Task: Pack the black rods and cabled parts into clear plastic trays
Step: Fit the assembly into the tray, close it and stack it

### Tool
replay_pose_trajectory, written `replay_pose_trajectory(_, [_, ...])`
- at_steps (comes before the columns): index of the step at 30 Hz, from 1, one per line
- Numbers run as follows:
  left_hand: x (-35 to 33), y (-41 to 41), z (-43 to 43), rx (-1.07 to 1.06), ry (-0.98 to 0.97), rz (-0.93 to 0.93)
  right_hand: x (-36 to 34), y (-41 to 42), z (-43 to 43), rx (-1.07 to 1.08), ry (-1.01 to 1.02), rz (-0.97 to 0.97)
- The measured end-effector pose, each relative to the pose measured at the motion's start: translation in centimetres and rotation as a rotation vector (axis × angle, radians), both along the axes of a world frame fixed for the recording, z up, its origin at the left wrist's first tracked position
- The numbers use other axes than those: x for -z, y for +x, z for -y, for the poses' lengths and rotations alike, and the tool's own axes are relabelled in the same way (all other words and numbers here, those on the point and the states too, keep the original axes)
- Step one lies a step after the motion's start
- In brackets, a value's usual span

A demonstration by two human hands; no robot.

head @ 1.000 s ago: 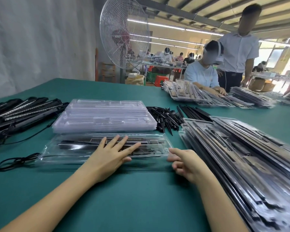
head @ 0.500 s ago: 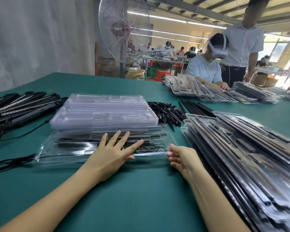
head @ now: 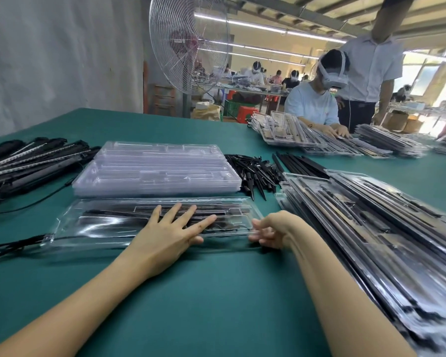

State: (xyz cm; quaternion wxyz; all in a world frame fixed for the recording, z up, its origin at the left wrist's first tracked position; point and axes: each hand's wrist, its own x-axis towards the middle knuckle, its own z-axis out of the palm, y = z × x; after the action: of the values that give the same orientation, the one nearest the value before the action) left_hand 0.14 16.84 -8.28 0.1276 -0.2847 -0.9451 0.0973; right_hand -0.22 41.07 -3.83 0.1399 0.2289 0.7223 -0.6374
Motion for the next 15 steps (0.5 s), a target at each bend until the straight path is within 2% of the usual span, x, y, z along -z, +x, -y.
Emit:
replay_pose_trajectory(4, [0.0,-0.1,0.2,-0.012,0.016,0.017,-0.6,-1.0,0.1,-0.052,0.048,0.108])
replay_pose_trajectory(9, [0.1,-0.3,0.2,-0.019,0.03,0.041,-0.8,-1.6,0.9,-0.069,0.216,0.081])
replay_pose_trajectory(15, [-0.3,0.0,0.6,-0.019,0.04,0.035,-0.8,-1.2,1.3,-0.005,0.14,0.045])
